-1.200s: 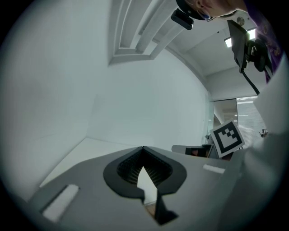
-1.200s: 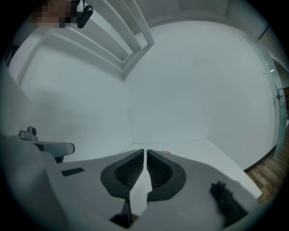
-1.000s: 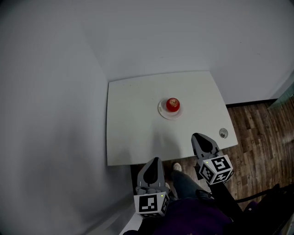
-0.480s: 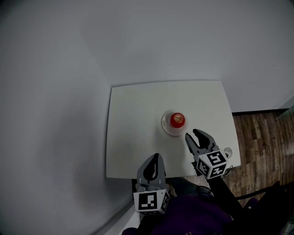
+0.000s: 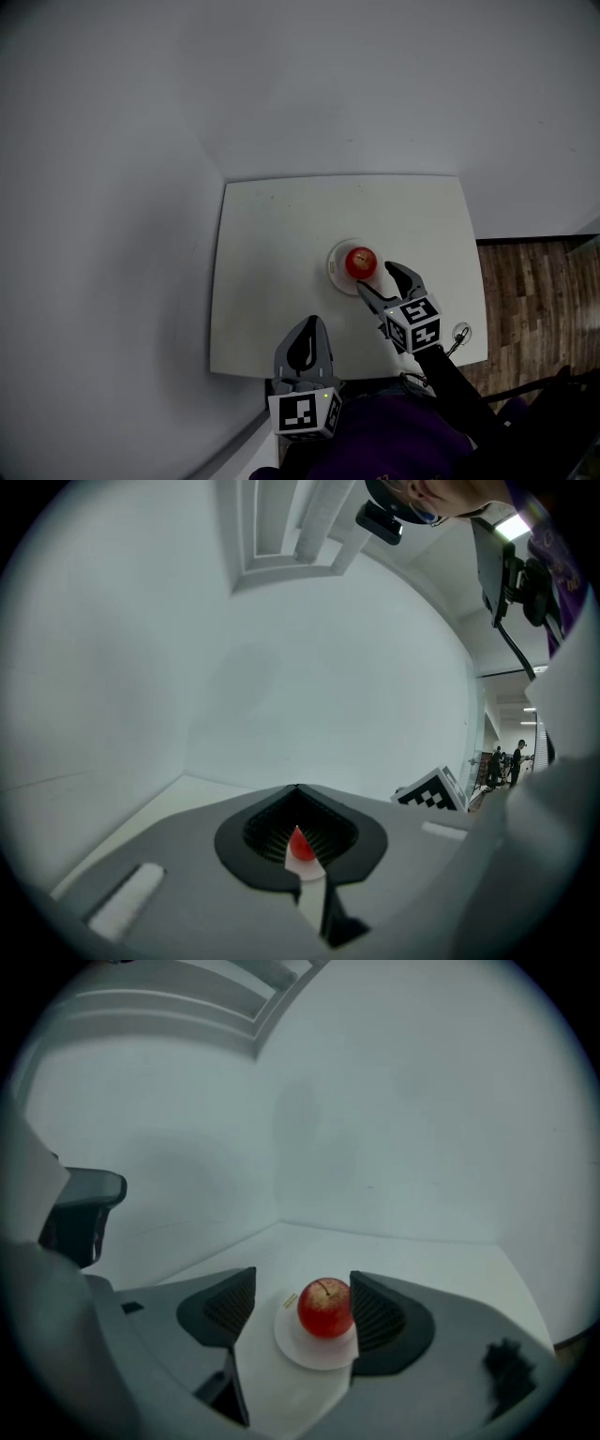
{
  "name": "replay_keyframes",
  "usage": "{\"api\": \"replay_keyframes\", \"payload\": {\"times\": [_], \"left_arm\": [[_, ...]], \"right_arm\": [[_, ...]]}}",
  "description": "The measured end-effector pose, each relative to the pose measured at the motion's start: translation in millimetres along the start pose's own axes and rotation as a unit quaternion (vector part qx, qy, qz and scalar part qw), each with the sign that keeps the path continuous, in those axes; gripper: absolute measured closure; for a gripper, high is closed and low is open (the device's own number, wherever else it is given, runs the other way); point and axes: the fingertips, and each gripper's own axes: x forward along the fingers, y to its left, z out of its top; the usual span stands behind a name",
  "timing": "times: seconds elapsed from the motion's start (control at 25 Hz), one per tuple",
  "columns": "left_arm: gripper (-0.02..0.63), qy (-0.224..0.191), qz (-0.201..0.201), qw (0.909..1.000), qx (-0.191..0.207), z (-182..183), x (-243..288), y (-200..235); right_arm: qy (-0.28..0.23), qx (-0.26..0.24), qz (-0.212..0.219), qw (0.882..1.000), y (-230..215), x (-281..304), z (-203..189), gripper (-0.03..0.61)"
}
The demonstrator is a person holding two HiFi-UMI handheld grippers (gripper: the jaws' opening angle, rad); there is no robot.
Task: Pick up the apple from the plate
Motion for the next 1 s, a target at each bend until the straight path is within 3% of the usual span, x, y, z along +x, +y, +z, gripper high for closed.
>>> {"api": "replay_keyframes", "payload": {"times": [0.28, 1.0], "left_arm": [[0.606, 0.002, -0.001, 1.0, 0.009, 10.8, 12.2, 14.5], [0.606, 0.009, -0.002, 0.9999, 0.006, 13.2, 24.4, 49.1]], "right_arm": [[0.037, 0.0, -0.013, 0.999, -11.8, 30.0, -15.1, 0.242], [0.113, 0.0, -0.046, 0.993, -27.3, 78.7, -48.4, 0.219]]}}
